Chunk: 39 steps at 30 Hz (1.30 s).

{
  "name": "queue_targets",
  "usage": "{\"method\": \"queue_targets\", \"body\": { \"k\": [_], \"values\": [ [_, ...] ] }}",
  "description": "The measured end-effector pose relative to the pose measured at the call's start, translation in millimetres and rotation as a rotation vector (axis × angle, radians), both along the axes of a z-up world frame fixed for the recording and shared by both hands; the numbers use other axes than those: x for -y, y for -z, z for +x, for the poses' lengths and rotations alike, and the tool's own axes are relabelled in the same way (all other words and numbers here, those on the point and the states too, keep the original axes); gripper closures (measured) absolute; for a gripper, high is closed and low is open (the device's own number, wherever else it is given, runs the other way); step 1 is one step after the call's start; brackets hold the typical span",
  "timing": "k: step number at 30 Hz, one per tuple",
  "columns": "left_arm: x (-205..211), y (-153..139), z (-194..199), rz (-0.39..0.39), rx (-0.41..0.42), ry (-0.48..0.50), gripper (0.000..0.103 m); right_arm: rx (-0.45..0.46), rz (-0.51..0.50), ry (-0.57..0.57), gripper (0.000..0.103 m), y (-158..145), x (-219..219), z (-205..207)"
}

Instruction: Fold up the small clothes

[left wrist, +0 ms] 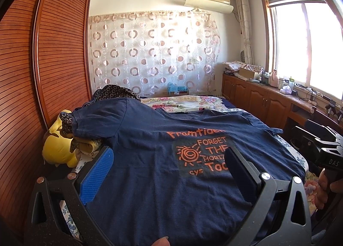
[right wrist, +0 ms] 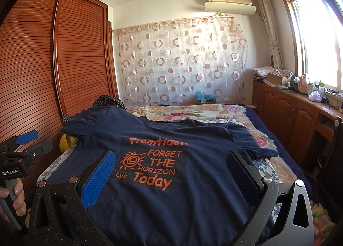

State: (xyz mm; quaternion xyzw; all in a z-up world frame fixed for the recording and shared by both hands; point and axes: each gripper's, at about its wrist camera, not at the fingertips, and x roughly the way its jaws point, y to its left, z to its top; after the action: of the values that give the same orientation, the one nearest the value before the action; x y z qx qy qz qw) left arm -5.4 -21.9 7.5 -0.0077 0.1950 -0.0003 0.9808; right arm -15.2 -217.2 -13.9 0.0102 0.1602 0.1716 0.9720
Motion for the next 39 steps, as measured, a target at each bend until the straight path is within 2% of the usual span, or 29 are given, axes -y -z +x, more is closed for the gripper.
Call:
{"method": "queue_targets", "body": {
  "k": [11,16,27,31,39],
  "values": [
    [0,1,0,0.0,0.0,-0.001,0.0,-0.002,0.001,-0.002,0.0,0,0,-1],
    [-6,12,5,-0.009,-0.017,-0.008,0.0,-0.012,-0.001,-0.007,0.0,3,-4,1],
    [-53,50,32,-0.009,-0.119,-0.068,0.0,-0.098,-0.015,-0.071,0.0,24,-15,44],
    [-73,56,42,0.001,-0.141,-0.097,0.0,-0.106,-0.027,-0.095,0.0,27,-18,58],
    [-108,60,58,0.002,-0.167,-0.135,0.0,-0.178,-0.038,-0.198,0.0,33,-25,91]
  ]
}}
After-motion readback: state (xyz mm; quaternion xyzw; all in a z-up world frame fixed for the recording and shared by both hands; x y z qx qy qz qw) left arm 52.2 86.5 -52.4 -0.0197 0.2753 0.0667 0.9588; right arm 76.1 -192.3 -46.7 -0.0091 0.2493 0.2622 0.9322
